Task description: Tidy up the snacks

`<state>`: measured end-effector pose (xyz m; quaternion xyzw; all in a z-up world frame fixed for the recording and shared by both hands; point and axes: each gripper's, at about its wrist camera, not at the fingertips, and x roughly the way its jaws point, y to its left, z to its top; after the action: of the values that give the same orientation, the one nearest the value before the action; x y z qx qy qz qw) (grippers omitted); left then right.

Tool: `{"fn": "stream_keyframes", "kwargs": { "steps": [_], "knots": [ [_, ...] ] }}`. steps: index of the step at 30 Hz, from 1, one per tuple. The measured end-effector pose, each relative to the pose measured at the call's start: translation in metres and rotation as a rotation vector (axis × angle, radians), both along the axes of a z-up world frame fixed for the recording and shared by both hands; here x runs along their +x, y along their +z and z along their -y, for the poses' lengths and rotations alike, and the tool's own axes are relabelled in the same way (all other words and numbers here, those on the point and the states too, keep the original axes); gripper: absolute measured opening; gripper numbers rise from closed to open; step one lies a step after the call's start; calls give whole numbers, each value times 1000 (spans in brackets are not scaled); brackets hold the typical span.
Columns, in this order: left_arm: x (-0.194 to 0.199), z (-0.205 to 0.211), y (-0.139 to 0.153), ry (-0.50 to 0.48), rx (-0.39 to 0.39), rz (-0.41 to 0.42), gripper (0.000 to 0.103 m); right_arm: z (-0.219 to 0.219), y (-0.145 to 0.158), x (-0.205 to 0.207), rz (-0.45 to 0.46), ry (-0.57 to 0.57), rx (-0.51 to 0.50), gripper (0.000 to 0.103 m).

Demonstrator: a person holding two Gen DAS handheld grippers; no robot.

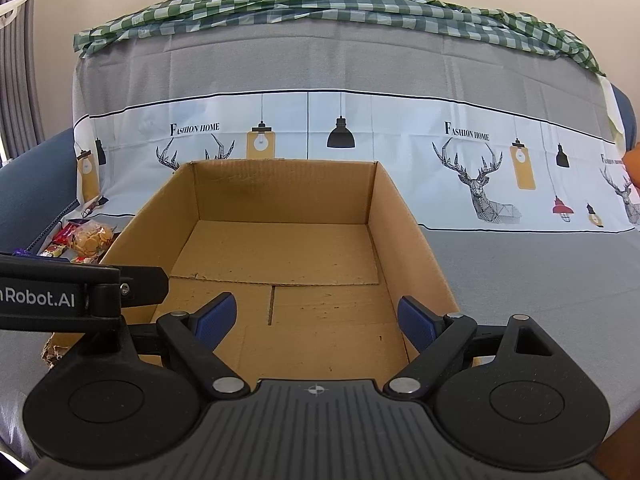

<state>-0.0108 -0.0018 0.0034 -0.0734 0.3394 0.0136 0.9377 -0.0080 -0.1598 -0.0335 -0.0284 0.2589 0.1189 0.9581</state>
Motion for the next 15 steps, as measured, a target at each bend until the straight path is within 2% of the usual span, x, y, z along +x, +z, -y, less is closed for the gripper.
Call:
{"fn": "stream_keyframes", "kwargs": {
  "steps": [15],
  "knots": [
    [0, 1, 0, 1, 1, -1, 98, -2, -1, -1, 2, 1, 1, 89]
  ]
}}
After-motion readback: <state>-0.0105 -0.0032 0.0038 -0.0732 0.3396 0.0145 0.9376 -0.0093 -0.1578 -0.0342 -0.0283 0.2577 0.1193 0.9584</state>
